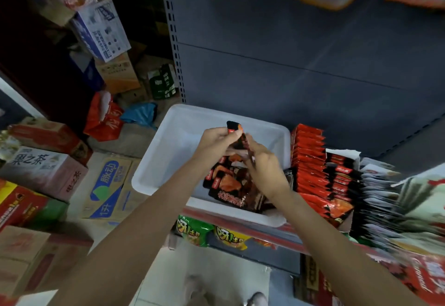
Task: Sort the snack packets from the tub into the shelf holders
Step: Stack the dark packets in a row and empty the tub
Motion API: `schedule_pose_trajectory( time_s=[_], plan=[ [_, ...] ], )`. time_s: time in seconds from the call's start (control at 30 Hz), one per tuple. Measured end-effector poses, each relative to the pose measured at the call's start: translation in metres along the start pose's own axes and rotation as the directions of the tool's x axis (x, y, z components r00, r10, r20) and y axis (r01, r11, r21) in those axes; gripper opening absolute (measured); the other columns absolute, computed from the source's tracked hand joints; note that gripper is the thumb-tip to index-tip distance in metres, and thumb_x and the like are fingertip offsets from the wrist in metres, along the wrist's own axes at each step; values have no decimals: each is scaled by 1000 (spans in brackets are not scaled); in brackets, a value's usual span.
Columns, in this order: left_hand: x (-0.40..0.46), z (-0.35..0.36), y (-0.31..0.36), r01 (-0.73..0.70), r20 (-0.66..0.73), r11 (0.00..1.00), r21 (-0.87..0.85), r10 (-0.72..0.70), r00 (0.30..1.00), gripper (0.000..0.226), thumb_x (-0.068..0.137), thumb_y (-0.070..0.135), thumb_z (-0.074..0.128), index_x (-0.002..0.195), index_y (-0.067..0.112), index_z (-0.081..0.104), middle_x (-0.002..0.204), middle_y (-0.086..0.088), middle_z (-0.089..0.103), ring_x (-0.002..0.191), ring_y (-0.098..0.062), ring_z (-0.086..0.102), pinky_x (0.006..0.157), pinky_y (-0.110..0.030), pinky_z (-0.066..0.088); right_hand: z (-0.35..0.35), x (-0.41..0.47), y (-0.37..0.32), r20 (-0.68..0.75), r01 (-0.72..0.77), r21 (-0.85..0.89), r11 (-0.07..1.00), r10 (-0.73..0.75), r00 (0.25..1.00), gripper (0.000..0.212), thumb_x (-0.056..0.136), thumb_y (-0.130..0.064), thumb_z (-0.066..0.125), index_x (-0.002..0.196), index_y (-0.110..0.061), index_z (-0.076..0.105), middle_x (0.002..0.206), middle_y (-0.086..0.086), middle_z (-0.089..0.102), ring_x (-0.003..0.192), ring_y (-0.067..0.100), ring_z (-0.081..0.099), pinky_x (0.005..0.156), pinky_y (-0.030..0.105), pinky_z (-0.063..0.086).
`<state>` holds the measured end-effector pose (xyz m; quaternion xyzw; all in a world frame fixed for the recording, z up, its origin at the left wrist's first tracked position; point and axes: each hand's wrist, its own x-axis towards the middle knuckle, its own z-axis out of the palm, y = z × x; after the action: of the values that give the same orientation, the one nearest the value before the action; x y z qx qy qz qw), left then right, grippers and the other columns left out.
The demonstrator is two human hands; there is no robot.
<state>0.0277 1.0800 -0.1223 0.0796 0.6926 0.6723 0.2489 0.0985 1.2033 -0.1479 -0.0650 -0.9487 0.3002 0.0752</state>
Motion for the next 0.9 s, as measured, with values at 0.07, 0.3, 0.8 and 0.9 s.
schedule_pose_trajectory(
  time_s=[0.07,0.3,0.8,0.9],
  plan=[
    [-1,22,11,-77,64,997,-4,78,995,21,94,23,55,100,6,66,93,-6,71,84,-12,70,78,-17,53,-26,-2,7,-125,-61,101,993,73,989,32,96,-7,47,127,-5,52,93,8,65,80,24,64,59,17,37],
    [9,101,7,-309,315,789,532,154,937,56,79,37,72,128,19,53,135,2,50,127,-13,43,96,-16,31,-113,-24,71,-131,-339,711,616,589,797,20,84,0,60,72,-16,60,77,6,65,79,24,61,82,46,52],
    [18,187,-23,-486,497,213,848,2,868,75,80,57,61,144,29,33,158,1,9,145,-21,4,117,-42,12,-172,-72,158,-110,-341,670,660,542,833,5,86,-14,66,91,-15,66,95,5,70,93,23,67,92,43,51],
    [15,185,-28,-490,503,266,830,23,864,61,80,54,63,135,34,46,158,3,11,145,-18,4,117,-40,11,-170,-70,166,-64,-345,693,633,530,845,6,86,-15,67,86,-21,67,96,2,71,95,22,67,95,45,50]
  ],
)
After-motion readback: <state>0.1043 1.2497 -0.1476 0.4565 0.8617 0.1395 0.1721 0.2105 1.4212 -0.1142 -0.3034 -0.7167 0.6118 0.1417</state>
